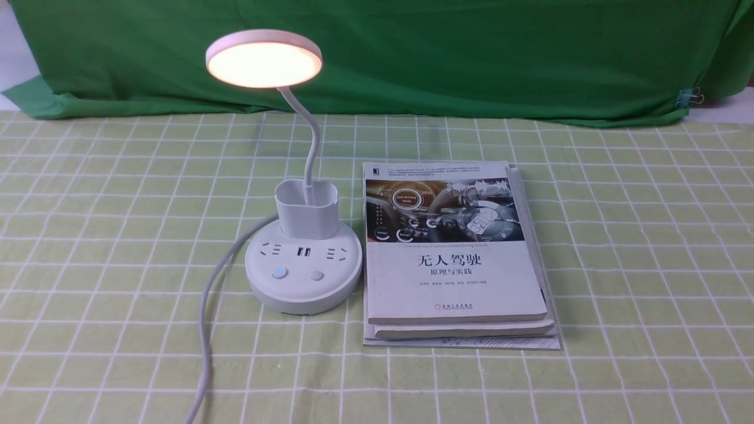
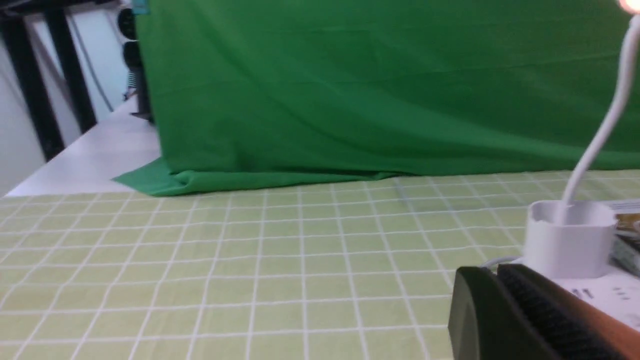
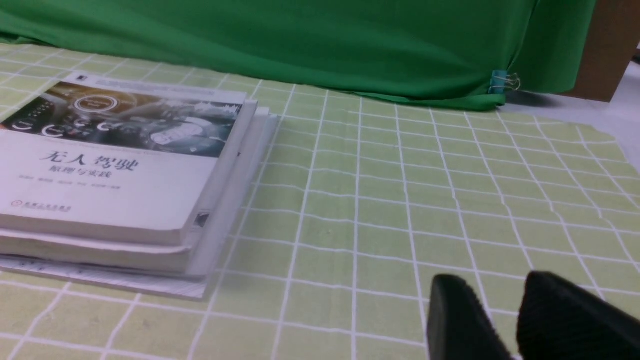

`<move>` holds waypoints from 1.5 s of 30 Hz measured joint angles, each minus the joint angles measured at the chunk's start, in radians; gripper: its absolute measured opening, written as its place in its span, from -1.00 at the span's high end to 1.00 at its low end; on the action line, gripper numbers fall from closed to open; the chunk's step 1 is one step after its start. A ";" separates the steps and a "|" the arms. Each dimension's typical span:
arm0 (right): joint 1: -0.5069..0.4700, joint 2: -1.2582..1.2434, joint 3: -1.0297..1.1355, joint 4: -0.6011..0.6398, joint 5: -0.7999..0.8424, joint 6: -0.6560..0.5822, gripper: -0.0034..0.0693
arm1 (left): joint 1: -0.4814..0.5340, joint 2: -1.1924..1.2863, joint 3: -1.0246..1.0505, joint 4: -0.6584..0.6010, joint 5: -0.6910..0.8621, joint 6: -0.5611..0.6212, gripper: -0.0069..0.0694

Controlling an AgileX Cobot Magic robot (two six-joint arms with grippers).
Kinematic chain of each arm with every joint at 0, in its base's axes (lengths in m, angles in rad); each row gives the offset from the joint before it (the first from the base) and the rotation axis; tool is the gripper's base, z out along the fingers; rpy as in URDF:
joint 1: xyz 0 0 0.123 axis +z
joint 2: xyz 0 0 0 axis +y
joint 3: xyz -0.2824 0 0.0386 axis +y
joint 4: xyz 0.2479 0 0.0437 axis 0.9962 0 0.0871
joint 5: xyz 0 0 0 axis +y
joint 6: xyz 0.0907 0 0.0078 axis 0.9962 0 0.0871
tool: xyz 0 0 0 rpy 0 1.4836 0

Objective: Turn on the table lamp on the green coffee tablecloth with your hand.

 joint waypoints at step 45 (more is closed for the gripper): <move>0.000 0.000 0.000 0.000 0.000 -0.001 0.23 | 0.038 -0.068 0.065 -0.028 0.133 0.022 0.77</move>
